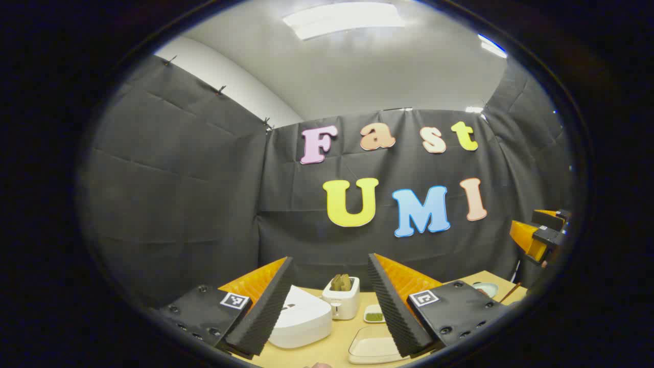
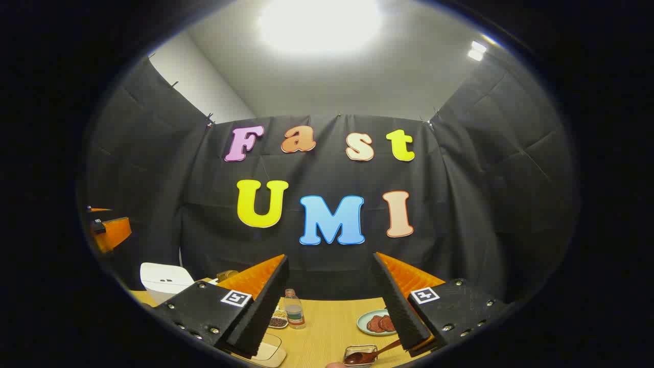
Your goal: Close the left gripper, press the button to open the rice cooker; take a wooden spoon from the chopstick holder with the right hand, scoop a spoonful of rice and pour it into the rice cooker, then put the wooden spoon back into the chopstick holder.
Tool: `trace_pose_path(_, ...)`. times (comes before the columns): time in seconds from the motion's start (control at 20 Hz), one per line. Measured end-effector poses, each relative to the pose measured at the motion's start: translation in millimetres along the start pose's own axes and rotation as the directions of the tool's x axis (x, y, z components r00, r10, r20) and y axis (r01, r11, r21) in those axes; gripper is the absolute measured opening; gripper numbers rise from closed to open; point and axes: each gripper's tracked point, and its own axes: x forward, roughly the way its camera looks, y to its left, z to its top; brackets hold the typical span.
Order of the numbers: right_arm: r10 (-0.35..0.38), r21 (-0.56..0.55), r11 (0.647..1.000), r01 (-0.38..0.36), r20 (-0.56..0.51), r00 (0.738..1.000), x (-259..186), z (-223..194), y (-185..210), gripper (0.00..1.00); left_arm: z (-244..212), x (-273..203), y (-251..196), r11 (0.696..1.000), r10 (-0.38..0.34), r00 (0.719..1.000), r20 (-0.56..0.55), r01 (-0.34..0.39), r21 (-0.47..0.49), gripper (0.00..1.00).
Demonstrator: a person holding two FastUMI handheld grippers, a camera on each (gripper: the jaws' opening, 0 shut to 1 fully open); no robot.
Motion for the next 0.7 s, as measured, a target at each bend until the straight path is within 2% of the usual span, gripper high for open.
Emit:
trace_pose_path(0.4, 0.011, -0.017, 1.000, -0.011, 0.026, 1.000, -7, 11, 2, 0.97, 4, -14, 4, 1.000, 0.018, 1.000, 0.001, -0.018, -0.007, 0.95)
trace_pose_path(0.45, 0.007, -0.016, 1.000, -0.006, 0.029, 1.000, -9, 13, 0, 0.92, 4, -16, 3, 1.000, 0.016, 1.000, 0.002, -0.016, -0.007, 0.98)
trace_pose_path(0.5, 0.006, -0.015, 1.000, -0.006, 0.031, 1.000, -10, 14, 0, 0.97, 5, -18, 2, 1.000, 0.016, 1.000, 0.002, -0.016, -0.004, 0.95)
trace_pose_path(0.7, 0.004, -0.014, 1.000, -0.004, 0.034, 0.999, -12, 17, -3, 0.97, 5, -22, 2, 1.000, 0.017, 1.000, 0.003, -0.017, -0.011, 0.95)
